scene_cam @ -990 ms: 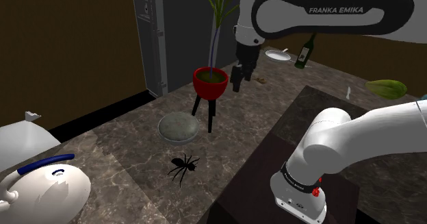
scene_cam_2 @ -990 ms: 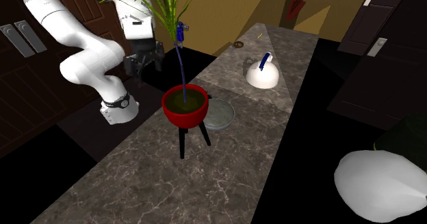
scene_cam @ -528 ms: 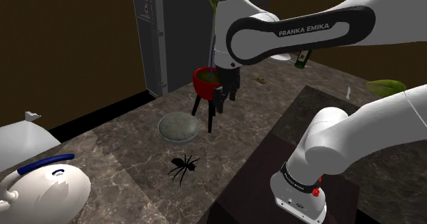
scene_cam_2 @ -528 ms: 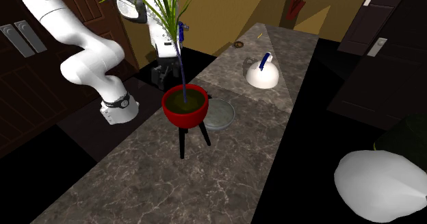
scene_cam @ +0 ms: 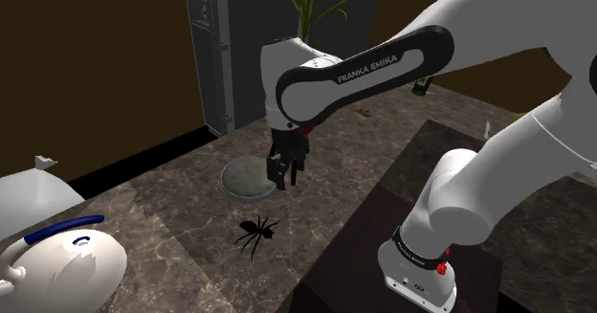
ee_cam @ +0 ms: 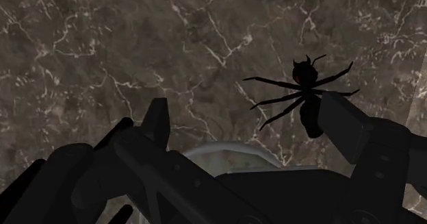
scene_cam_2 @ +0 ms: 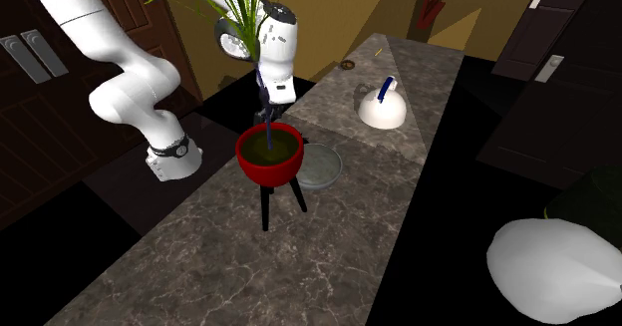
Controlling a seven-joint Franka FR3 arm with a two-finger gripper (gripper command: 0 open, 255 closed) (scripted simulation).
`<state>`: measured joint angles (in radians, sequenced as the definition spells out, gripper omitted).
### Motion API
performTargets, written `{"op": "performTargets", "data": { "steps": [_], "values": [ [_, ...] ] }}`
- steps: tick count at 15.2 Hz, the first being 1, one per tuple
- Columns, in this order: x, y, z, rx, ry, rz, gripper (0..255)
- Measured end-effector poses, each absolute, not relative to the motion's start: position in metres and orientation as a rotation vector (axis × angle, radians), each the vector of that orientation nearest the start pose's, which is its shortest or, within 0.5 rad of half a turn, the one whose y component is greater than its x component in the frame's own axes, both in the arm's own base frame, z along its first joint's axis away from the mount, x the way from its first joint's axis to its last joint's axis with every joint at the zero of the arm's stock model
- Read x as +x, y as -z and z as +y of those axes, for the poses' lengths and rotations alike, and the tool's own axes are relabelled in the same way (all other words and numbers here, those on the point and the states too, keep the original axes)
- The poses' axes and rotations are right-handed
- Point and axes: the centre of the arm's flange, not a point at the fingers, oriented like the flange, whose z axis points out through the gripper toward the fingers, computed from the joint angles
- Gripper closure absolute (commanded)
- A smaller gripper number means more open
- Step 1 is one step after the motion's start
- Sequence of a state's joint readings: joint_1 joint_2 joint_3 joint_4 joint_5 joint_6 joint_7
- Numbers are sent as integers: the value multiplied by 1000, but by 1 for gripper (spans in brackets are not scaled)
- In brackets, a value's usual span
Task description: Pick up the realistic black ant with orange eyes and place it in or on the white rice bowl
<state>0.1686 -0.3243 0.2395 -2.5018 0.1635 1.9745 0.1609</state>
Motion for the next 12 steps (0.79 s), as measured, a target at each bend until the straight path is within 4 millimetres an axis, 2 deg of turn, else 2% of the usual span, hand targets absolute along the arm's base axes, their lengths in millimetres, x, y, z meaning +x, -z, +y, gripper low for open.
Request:
{"op": "performTargets", "data": {
  "steps": [8,12],
  "values": [
    [382,-304,241,-3050,-473,-248,0],
    [380,-282,254,-3039,-498,-250,0]
  ]
}}
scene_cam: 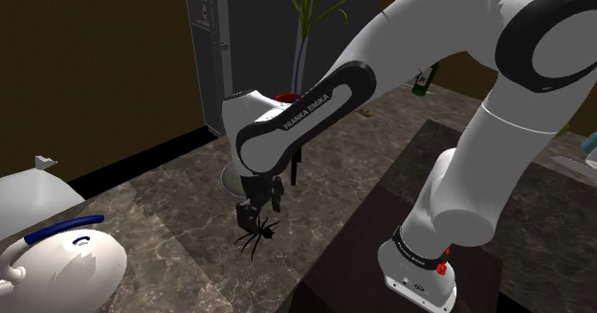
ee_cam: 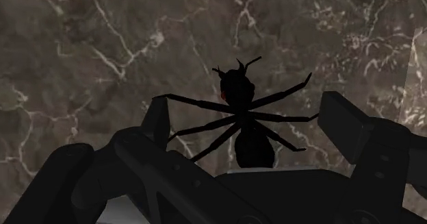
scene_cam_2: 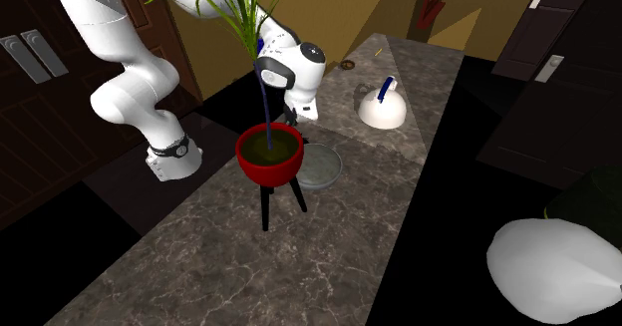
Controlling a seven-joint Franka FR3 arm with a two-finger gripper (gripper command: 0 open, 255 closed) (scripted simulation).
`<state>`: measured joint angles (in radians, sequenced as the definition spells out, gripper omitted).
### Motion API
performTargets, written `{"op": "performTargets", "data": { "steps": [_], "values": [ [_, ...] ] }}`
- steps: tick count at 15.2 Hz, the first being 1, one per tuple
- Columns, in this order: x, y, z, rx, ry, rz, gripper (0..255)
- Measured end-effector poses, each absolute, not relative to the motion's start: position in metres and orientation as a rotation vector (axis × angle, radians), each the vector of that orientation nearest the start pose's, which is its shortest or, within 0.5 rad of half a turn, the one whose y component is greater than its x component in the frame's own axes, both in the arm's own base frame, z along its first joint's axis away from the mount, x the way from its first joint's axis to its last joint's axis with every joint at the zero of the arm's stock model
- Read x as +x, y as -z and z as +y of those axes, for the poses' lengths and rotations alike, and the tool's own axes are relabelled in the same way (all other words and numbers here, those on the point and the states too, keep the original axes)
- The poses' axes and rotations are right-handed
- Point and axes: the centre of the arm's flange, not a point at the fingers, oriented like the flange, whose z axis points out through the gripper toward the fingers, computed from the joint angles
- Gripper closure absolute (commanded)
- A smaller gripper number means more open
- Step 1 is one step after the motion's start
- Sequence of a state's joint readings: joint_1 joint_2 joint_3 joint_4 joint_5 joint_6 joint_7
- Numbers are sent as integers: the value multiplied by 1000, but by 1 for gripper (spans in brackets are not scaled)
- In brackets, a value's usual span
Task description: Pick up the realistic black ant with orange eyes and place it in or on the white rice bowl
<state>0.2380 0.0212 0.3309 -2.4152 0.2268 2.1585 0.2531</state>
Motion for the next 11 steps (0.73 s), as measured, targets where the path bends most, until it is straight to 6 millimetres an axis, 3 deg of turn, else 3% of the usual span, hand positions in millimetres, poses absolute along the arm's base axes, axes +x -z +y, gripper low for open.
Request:
{"op": "performTargets", "data": {
  "steps": [5,11],
  "values": [
    [372,-258,256,-3039,-499,-250,0],
    [371,-254,256,-3039,-499,-250,0]
  ]
}}
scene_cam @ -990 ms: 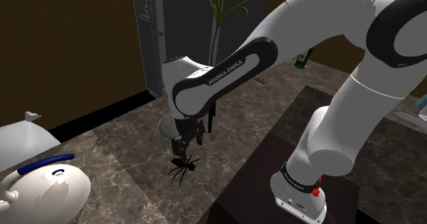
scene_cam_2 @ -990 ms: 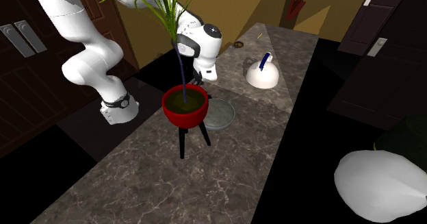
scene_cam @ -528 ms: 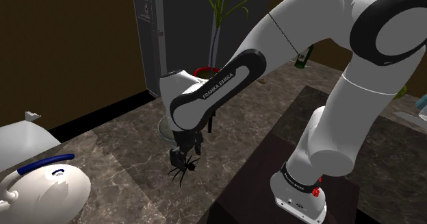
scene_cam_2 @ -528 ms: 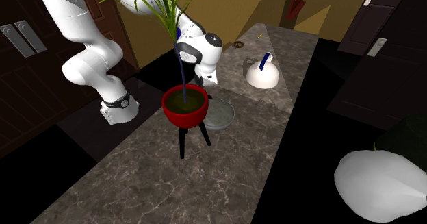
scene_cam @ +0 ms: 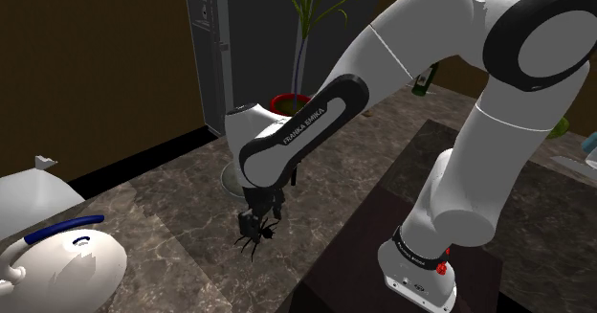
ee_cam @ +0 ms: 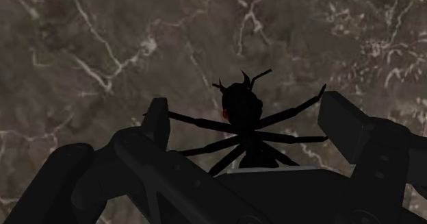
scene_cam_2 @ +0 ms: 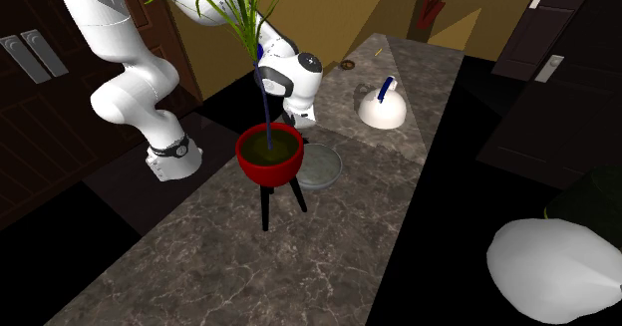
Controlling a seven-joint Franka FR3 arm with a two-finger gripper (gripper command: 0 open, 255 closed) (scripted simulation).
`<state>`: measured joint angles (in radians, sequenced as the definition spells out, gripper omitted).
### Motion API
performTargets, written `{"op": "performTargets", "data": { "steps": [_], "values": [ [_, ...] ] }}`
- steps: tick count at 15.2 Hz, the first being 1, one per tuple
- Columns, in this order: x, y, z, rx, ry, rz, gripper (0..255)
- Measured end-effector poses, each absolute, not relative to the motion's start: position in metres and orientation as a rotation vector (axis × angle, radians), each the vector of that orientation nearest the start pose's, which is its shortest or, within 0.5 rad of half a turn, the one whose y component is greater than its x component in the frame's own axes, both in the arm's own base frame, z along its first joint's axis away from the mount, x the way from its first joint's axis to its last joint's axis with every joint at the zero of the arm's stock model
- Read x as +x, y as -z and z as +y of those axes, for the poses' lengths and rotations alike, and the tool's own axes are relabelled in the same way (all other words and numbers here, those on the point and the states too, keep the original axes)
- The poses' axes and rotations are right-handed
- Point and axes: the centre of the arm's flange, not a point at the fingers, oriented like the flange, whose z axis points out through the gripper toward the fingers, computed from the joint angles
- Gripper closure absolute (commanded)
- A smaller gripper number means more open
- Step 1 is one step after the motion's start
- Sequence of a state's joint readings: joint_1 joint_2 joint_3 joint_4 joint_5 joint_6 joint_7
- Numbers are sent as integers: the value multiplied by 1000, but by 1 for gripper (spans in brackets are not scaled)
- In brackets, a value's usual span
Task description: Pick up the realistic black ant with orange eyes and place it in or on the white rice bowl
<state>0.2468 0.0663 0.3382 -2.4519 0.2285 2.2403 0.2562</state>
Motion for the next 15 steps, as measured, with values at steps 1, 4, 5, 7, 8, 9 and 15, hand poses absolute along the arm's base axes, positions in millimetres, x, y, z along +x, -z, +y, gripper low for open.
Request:
{"op": "performTargets", "data": {
  "steps": [1,4,5,7,8,9,15],
  "values": [
    [371,-254,256,-3039,-499,-250,255],
    [371,-254,256,-3039,-499,-250,255],
    [371,-254,256,-3039,-499,-250,255],
    [371,-254,256,-3039,-499,-250,255],
    [371,-254,256,-3039,-499,-250,255],
    [371,-254,256,-3039,-499,-250,255],
    [371,-270,255,-3039,-498,-250,255]
  ]
}}
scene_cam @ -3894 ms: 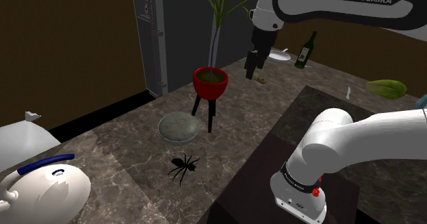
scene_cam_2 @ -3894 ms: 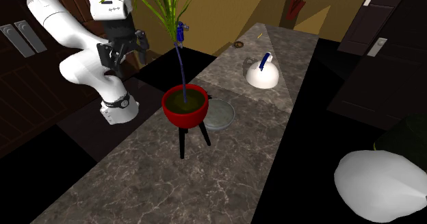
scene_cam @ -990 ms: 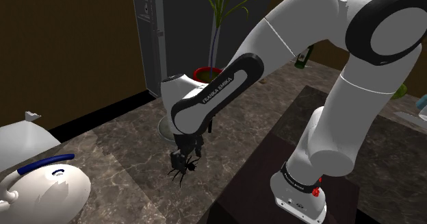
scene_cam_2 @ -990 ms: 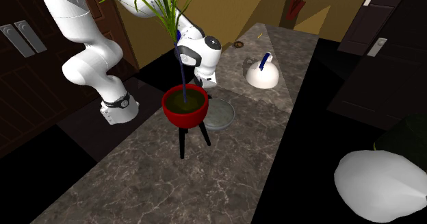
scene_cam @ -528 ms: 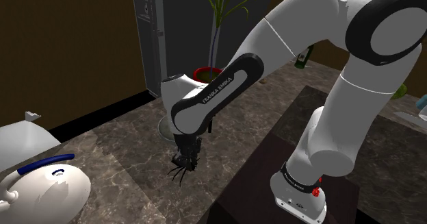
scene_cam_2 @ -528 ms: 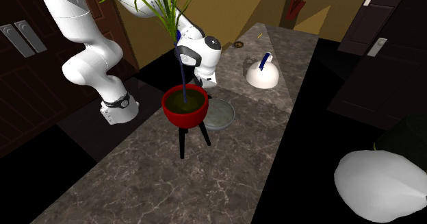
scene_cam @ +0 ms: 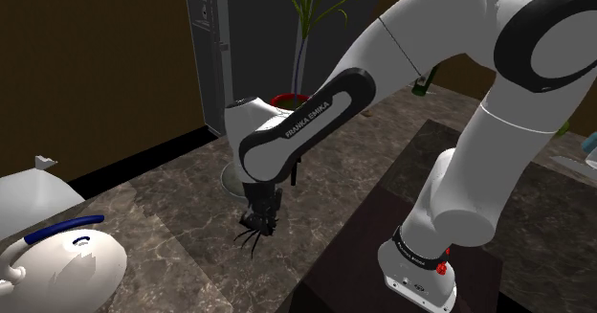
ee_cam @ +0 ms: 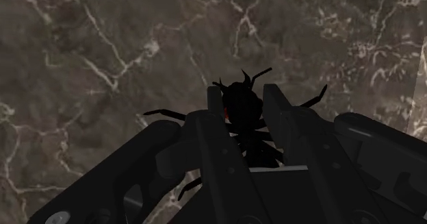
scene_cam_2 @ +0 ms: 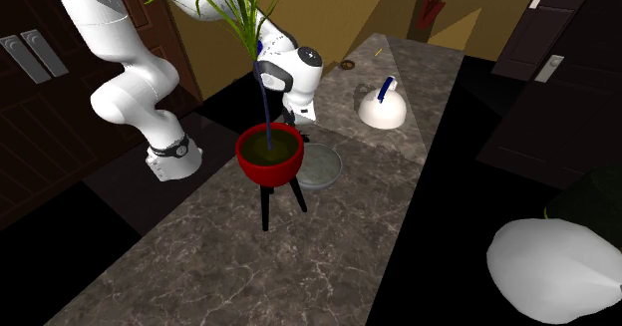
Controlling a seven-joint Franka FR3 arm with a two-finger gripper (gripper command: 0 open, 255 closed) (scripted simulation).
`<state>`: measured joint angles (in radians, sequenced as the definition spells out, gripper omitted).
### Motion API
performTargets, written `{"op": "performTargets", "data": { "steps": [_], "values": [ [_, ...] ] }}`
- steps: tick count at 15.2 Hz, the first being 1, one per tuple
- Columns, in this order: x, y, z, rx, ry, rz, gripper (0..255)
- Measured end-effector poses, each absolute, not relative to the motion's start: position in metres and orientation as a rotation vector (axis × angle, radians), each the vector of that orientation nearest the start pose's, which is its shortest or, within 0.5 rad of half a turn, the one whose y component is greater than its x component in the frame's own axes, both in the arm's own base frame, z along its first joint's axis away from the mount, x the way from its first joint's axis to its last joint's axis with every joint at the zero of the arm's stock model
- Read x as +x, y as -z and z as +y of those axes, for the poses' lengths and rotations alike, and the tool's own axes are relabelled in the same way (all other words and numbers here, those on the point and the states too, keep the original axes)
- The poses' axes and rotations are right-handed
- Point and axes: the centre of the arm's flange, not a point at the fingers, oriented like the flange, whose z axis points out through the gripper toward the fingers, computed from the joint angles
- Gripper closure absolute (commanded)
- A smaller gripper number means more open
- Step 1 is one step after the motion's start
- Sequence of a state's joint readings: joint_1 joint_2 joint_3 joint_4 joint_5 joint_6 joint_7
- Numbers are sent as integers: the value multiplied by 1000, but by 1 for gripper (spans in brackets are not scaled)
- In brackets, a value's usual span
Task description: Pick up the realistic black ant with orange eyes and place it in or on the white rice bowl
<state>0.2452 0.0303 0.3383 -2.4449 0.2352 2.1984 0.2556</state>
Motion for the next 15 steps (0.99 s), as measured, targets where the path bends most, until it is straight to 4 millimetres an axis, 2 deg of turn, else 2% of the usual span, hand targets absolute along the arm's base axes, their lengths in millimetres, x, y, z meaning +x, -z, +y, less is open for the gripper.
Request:
{"op": "performTargets", "data": {
  "steps": [15],
  "values": [
    [372,-349,255,-3038,-498,-250,255]
  ]
}}
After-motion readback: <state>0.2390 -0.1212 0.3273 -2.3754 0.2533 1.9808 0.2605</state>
